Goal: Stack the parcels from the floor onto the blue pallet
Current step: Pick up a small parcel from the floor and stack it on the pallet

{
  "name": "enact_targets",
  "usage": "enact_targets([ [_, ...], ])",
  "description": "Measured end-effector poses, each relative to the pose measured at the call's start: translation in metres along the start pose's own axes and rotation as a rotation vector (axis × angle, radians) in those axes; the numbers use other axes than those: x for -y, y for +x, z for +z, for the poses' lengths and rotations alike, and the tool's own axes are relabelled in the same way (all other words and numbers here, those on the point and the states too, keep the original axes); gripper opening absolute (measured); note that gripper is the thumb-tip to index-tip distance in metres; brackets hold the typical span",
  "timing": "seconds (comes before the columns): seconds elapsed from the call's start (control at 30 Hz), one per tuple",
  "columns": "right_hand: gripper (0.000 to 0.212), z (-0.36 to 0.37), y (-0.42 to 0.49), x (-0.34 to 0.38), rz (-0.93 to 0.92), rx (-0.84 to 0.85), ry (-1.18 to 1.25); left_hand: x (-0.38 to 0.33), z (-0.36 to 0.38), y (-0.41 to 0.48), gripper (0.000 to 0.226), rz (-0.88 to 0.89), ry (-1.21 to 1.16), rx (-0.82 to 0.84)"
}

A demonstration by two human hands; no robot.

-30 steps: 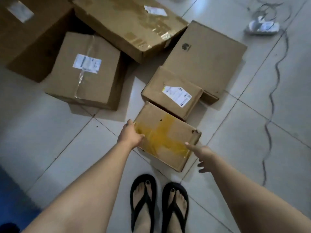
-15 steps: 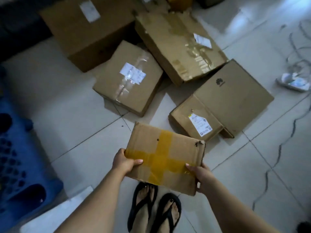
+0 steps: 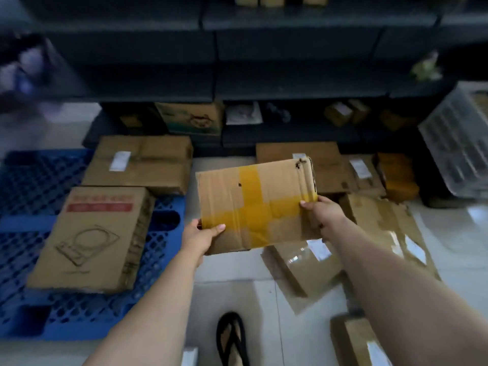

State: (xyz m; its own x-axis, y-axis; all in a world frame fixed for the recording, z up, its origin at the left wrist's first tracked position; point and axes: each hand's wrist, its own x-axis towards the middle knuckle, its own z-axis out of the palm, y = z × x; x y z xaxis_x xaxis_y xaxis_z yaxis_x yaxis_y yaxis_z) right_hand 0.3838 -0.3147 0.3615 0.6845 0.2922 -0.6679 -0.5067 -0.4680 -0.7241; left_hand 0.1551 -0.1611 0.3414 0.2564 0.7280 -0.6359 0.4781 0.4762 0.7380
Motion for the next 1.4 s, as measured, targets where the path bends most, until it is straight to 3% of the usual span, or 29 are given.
enact_targets([
  [0.17, 0.066, 0.129, 0.041, 0.085, -0.180, 0.185, -0.388, -0.022, -0.073, 0.056, 0.025, -0.114, -0.209, -0.149],
  [0.33, 0.066, 0.261, 0.078, 0.092, -0.246, 0.319, -0.687, 0.015, -0.123, 0.108, 0.023, -0.318, -0.410, -0.305],
  [0.6, 0.056, 0.432, 0.175, -0.015, -0.149, 0.573, -0.912, 0.122, -0.143, 0.200, 0.029, -0.676, -0.591, -0.561],
  [0.73, 0.057, 0.489, 0.226, -0.074, -0.124, 0.612, -0.984, 0.174, -0.146, 0.260, 0.024, -0.732, -0.735, -0.628],
  [0.83, 0.056, 0.518, 0.255, -0.097, -0.217, 0.578, -1.066, 0.197, -0.143, 0.300, 0.023, -0.719, -0.764, -0.632],
  [1.0, 0.061, 0.550, 0.291, -0.105, -0.320, 0.413, -1.024, 0.206, -0.133, 0.349, 0.016, -0.597, -0.694, -0.503],
  [1.13, 0.069, 0.552, 0.302, -0.107, -0.242, 0.302, -0.871, 0.199, -0.127, 0.376, 0.015, -0.679, -0.686, -0.476],
  [1.27, 0.066, 0.557, 0.306, -0.109, -0.198, 0.302, -0.878, 0.202, -0.134, 0.382, 0.034, -0.684, -0.325, -0.443],
  [1.4, 0.066, 0.552, 0.301, -0.107, -0.231, 0.363, -0.988, 0.202, -0.139, 0.381, 0.047, -0.692, 0.094, -0.296],
])
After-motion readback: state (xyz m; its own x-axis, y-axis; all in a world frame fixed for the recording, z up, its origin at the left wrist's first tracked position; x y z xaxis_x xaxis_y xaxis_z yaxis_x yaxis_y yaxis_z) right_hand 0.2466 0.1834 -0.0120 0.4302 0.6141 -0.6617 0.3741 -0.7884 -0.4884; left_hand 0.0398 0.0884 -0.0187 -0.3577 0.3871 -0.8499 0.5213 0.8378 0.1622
